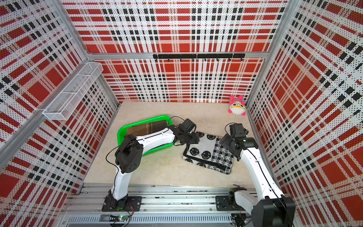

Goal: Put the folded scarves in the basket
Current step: Move the scarf to the center of the board, then pick up the scarf at the center of the board.

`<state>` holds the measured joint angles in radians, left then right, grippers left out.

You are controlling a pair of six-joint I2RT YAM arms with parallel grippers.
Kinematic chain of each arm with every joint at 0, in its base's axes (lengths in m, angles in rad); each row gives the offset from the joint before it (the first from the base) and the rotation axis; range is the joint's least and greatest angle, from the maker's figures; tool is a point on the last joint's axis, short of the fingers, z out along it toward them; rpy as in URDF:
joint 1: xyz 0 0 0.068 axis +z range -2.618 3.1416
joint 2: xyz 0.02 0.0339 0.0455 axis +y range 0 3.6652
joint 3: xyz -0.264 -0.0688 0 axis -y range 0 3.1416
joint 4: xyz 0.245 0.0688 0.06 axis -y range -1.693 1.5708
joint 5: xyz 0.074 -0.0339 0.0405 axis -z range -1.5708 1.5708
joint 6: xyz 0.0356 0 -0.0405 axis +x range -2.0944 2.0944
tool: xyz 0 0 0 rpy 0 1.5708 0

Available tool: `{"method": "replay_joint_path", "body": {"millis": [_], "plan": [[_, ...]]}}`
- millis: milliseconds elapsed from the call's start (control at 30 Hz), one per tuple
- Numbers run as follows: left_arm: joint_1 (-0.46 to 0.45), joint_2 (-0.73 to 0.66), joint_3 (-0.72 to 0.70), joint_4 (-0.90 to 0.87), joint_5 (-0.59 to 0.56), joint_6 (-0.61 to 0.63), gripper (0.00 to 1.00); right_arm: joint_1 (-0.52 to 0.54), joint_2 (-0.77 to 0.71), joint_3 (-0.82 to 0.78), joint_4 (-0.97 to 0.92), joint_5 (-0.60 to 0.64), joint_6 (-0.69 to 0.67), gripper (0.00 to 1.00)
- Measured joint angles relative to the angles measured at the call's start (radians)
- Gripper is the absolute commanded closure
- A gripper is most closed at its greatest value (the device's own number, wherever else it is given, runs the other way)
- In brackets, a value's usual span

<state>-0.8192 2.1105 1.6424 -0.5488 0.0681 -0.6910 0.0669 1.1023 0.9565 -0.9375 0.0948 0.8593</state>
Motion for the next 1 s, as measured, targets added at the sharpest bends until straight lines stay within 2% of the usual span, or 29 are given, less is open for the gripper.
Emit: {"method": "replay_joint_path", "body": {"millis": [500, 567, 633, 700, 767, 800, 833, 867, 1000], "plan": [[-0.002, 0.014, -0.052, -0.041, 0.026, 0.017, 0.01, -0.001, 0.001, 0.000, -0.002, 0.004, -0.003, 0.04], [-0.002, 0.023, -0.074, -0.020, 0.047, 0.016, 0.06, -0.001, 0.001, 0.000, -0.002, 0.003, -0.003, 0.04], [-0.002, 0.027, -0.076, 0.011, 0.078, 0.014, 0.14, -0.001, 0.001, 0.000, -0.002, 0.002, -0.003, 0.05], [-0.002, 0.033, -0.076, 0.032, 0.090, 0.010, 0.30, -0.002, 0.001, -0.001, 0.000, 0.000, -0.003, 0.04], [-0.003, 0.039, -0.078, 0.051, 0.091, -0.002, 0.56, -0.002, 0.000, -0.007, 0.002, 0.000, -0.003, 0.04], [-0.003, 0.042, -0.082, 0.056, 0.089, -0.005, 0.79, -0.002, -0.001, -0.012, 0.002, 0.001, -0.003, 0.04], [-0.004, 0.046, -0.087, 0.061, 0.084, -0.014, 0.93, -0.002, -0.002, -0.017, 0.003, 0.002, -0.003, 0.04], [-0.005, 0.049, -0.089, 0.066, 0.081, -0.018, 1.00, -0.003, -0.003, -0.024, 0.004, 0.002, -0.003, 0.04], [-0.002, 0.050, -0.086, 0.078, 0.051, -0.042, 1.00, -0.013, -0.003, -0.062, 0.017, 0.003, -0.006, 0.03]]}}
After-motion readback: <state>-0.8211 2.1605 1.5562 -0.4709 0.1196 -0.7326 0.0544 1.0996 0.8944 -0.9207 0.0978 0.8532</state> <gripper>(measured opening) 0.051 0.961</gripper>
